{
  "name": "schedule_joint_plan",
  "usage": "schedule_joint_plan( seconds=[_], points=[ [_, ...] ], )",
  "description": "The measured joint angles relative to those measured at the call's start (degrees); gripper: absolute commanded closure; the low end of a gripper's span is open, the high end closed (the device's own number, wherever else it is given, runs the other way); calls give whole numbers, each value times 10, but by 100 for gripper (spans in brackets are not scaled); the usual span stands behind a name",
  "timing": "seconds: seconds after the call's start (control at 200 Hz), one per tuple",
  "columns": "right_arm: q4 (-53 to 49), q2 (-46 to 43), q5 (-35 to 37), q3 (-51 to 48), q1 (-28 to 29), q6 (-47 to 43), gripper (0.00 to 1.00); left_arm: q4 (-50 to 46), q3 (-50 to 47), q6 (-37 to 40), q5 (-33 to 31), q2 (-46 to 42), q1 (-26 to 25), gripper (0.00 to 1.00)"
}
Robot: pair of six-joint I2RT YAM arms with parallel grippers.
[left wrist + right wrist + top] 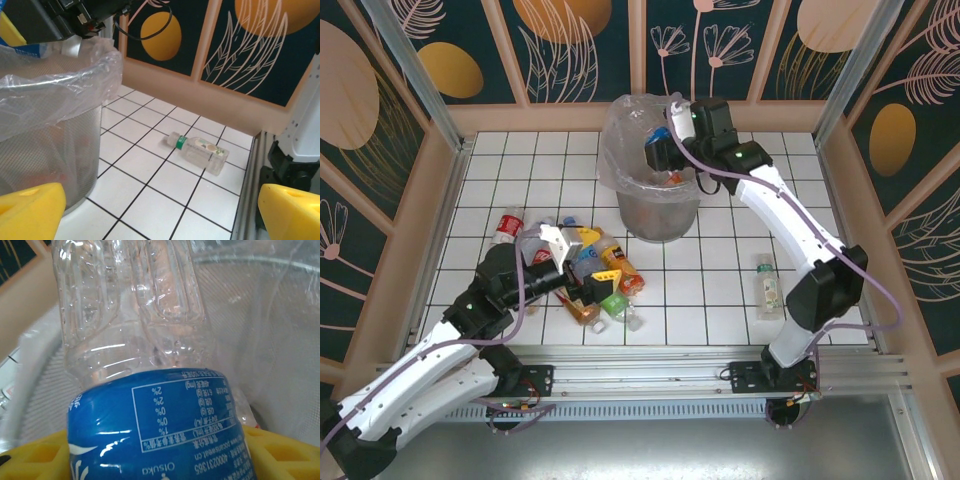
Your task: Put the plastic bottles in the bin
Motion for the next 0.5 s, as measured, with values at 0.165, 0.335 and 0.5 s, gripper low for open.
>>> schedule_joint_plan(
  seconds=[0.165, 0.335, 0.5],
  points=[
    [-49, 49, -5, 56, -3, -4, 39, 3, 0, 3, -26, 2, 0, 2],
    [-95, 89, -17, 120, -3, -15, 33, -9, 21, 6, -43, 26, 0, 2],
    [-111, 93, -21, 123, -3, -26, 25, -11, 22, 18, -44, 29, 0, 2]
  ],
)
